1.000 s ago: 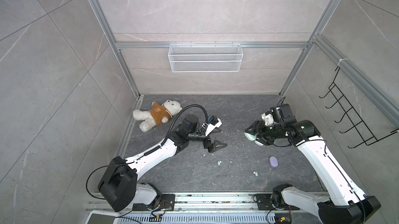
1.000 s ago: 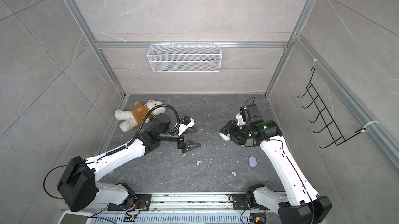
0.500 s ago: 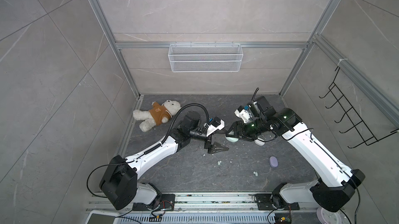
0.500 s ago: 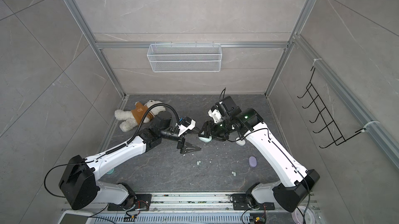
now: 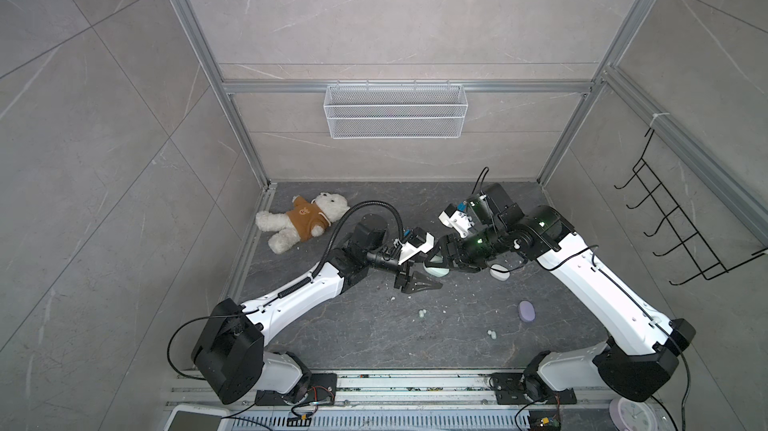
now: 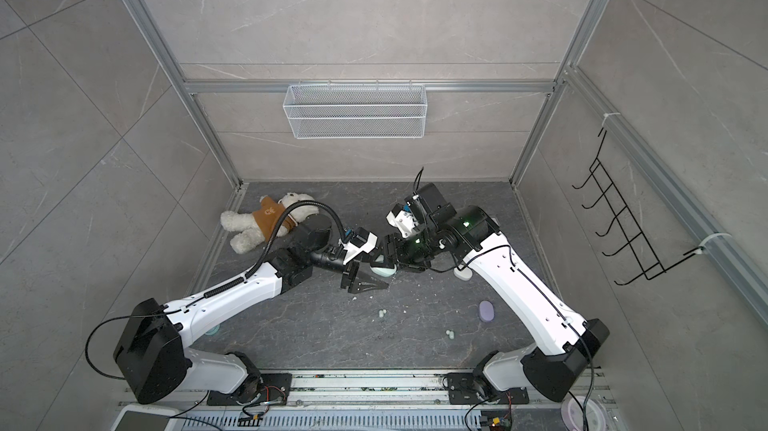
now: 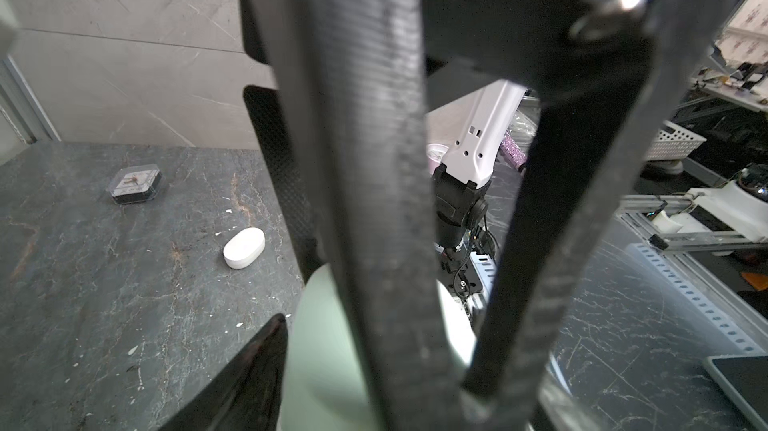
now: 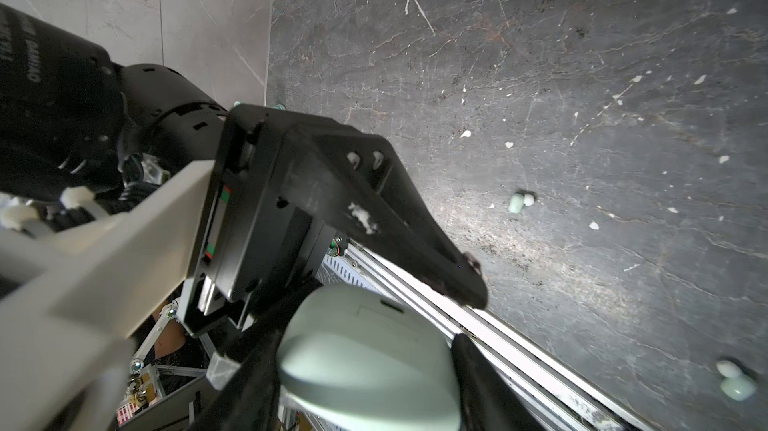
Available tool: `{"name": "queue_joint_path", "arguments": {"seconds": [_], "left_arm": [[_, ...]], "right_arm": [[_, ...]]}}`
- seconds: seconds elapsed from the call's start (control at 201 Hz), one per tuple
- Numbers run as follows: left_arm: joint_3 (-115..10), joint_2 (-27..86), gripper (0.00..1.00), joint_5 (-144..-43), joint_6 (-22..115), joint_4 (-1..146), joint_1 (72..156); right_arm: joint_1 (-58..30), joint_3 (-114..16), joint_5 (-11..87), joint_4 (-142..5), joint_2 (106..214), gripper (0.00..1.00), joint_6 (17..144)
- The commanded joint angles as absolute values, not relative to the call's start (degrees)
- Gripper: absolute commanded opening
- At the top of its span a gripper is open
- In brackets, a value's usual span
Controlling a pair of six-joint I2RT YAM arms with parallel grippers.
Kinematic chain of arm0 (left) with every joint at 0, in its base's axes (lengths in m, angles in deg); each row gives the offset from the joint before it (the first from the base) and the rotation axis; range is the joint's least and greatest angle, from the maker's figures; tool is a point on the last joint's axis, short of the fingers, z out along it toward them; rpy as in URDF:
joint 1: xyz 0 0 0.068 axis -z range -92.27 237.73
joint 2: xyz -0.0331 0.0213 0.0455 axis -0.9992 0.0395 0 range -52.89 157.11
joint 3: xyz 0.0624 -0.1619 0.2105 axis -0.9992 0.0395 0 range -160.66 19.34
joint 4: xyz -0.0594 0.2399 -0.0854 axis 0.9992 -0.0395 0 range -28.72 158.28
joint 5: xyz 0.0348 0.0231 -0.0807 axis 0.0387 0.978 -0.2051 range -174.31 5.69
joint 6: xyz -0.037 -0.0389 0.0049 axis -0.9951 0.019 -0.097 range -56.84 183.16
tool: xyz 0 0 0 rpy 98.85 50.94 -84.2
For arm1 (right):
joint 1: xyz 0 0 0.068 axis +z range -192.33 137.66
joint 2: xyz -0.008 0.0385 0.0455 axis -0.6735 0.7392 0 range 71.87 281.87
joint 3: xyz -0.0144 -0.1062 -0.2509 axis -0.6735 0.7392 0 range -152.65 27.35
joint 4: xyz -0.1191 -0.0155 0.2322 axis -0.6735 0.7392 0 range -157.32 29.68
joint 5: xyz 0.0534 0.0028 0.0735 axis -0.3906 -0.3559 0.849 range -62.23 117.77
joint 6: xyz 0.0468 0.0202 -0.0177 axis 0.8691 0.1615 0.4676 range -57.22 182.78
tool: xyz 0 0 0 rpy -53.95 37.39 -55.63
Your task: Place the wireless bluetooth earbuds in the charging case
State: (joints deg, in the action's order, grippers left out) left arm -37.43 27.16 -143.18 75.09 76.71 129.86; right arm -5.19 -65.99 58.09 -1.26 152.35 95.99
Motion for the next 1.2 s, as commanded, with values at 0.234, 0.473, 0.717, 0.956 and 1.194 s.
{"name": "queue_joint_path", "arguments": {"seconds": [0.234,0.473,0.717,0.956,1.194], "left_arm": [[-39.46,24.85,0.54,-144.69,75.38,79.16,129.88],[-39.89,24.91,0.46,-145.05,75.75,78.48,129.93],[-40.0,24.5,0.43,-144.87,75.91,78.12,129.92],[-39.35,23.02,0.6,-145.6,77.45,77.93,130.14],[-39.8,21.39,0.56,-145.84,83.13,71.3,130.88]], "right_arm": [[-4.82,-67.65,60.02,-2.8,152.73,0.56,96.22],[-4.89,-68.87,60.2,-2.56,153.32,0.56,96.13],[-4.86,-68.81,60.72,-2.15,153.69,0.56,95.85],[-4.85,-68.97,62.04,-1.14,154.31,0.54,94.91],[-4.97,-70.26,65.46,-0.84,154.58,0.54,94.9]]}}
